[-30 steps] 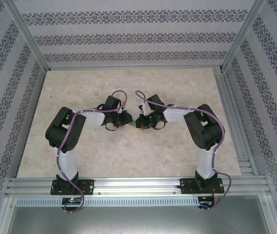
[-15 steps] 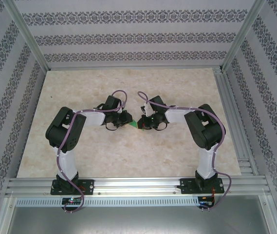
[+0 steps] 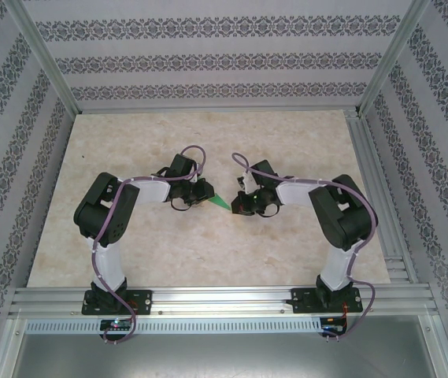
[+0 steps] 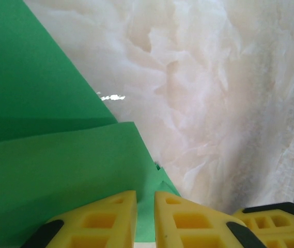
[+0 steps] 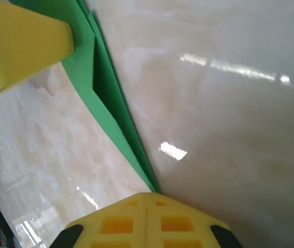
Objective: Fold a paper plane with a square sheet of paper (pick it up from the middle)
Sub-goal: Fold the wing for the fifth time at the center of the table.
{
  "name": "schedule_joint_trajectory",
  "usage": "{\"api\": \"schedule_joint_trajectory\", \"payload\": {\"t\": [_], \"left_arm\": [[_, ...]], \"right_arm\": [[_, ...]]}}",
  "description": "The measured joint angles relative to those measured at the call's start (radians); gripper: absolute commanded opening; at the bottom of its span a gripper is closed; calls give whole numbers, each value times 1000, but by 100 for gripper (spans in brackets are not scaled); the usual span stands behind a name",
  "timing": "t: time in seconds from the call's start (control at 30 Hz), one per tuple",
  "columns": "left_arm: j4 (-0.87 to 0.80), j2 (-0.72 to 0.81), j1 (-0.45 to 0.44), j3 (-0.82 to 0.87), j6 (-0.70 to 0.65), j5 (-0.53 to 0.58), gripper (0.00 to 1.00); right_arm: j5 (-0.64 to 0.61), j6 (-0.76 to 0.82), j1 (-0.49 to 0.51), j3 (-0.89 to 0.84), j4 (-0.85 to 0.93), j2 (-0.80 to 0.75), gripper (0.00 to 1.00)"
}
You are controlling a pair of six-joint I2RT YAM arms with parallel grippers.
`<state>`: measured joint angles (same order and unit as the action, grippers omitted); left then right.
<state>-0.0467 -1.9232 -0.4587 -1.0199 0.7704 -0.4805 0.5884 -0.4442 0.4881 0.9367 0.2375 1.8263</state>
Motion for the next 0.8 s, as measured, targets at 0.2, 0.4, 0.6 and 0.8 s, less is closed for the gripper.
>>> {"api": "schedule_joint_trajectory", "payload": {"t": [0.2, 0.4, 0.6, 0.8], "left_arm": [[0, 0, 0, 0, 0, 0, 19], [0, 0, 0, 0, 0, 0, 19], [0, 0, 0, 0, 0, 0, 19], [-1, 0, 0, 0, 0, 0, 19]], "right_arm": [[-16, -3, 14, 93, 40, -42, 8], [-19, -3, 54, 209, 38, 60, 8], [-20, -2, 75, 241, 60, 142, 8], [-39, 3, 79, 259, 95, 156, 8]]}}
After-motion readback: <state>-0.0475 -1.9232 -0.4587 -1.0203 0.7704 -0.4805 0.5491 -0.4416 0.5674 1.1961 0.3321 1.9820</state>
